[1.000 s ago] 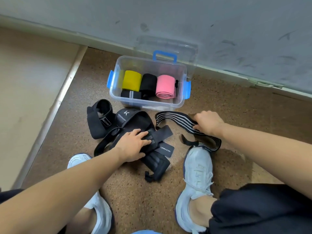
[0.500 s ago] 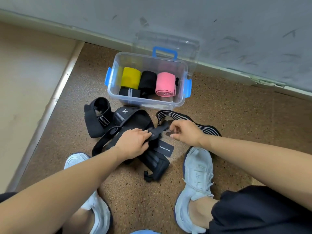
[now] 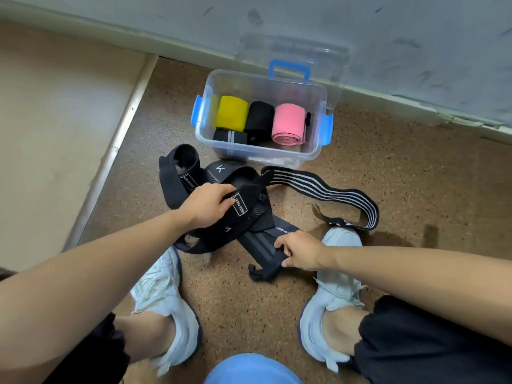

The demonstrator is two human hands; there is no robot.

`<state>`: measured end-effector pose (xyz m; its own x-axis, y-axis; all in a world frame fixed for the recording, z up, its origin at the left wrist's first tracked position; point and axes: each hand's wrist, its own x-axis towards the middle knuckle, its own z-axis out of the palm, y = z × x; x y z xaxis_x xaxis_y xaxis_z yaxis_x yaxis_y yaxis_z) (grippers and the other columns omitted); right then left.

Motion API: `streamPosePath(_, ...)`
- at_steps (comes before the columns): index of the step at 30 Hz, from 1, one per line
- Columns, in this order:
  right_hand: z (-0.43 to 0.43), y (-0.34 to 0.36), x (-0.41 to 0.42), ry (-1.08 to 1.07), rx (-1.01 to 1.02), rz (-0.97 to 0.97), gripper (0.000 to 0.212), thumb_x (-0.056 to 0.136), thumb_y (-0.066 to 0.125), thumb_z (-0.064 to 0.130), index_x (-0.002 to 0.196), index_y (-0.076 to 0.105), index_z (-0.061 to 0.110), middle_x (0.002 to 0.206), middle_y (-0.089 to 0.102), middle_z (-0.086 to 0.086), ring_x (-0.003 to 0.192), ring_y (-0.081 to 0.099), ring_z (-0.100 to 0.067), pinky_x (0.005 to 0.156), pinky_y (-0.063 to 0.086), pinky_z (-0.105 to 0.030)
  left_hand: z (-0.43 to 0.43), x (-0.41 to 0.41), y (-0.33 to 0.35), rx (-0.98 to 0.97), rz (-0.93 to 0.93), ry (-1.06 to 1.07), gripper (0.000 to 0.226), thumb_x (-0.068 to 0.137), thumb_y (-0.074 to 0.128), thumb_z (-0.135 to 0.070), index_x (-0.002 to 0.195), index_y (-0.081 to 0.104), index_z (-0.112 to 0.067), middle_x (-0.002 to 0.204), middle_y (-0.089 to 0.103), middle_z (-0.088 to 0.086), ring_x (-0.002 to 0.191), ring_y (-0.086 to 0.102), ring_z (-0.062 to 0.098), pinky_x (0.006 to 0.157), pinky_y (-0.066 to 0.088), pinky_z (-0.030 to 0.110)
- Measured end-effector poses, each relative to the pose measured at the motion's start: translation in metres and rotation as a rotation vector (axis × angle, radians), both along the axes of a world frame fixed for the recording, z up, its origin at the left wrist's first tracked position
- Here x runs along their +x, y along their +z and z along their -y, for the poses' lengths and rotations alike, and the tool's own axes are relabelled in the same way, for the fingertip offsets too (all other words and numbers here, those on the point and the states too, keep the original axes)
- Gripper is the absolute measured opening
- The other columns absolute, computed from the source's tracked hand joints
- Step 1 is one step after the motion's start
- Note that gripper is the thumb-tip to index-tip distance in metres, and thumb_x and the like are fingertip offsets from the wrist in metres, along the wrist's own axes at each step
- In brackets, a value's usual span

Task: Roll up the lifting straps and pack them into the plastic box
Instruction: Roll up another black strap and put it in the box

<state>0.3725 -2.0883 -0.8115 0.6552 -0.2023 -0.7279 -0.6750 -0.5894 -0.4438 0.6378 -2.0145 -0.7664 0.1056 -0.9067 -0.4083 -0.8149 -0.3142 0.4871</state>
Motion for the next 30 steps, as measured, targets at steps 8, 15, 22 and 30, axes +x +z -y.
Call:
streamPosePath(8,0.038,0.093,0.017,-0.01,0.173,0.067,0.013,0.093,0.073,0.019,0.105,0.068,0.017,0.085,0.06,0.008,0.076,0.055,-0.006,0.068,0.041,-0.019,0.02,0.009,0.037,0.002,0.009,-0.085,0.02,0.101,0.059,-0.025,0.117,0.07,-0.02,0.106,0.075,0.001,0.102,0.067,0.026,0.084,0.05,0.038)
streamPosePath(15,0.088,0.194,0.043,-0.373,0.021,0.473,0.007,0.095,0.068,0.012,0.092,0.061,0.012,0.077,0.058,-0.006,0.067,0.05,-0.013,0.066,0.041,-0.031,0.027,0.031,0.106,-0.046,-0.046,-0.034,0.019,0.1,0.061,-0.017,0.114,0.072,-0.013,0.103,0.072,0.0,0.101,0.066,0.022,0.091,0.051,0.04)
streamPosePath(22,0.078,0.263,0.041,-0.87,0.239,0.713,0.015,0.101,0.055,0.002,0.093,0.052,0.014,0.081,0.056,-0.017,0.073,0.054,-0.03,0.067,0.049,-0.044,0.012,0.037,0.174,-0.12,-0.13,0.113,0.01,0.097,0.063,-0.013,0.1,0.072,-0.017,0.096,0.074,0.003,0.094,0.069,0.022,0.088,0.056,0.041)
streamPosePath(30,0.076,0.302,0.039,-1.133,0.084,0.834,0.014,0.101,0.052,0.001,0.096,0.056,0.013,0.091,0.06,-0.01,0.074,0.06,-0.022,0.06,0.055,-0.036,-0.019,0.027,0.229,-0.183,-0.29,0.089,0.013,0.083,0.057,-0.024,0.09,0.067,-0.02,0.089,0.073,0.005,0.082,0.068,0.02,0.077,0.053,0.036)
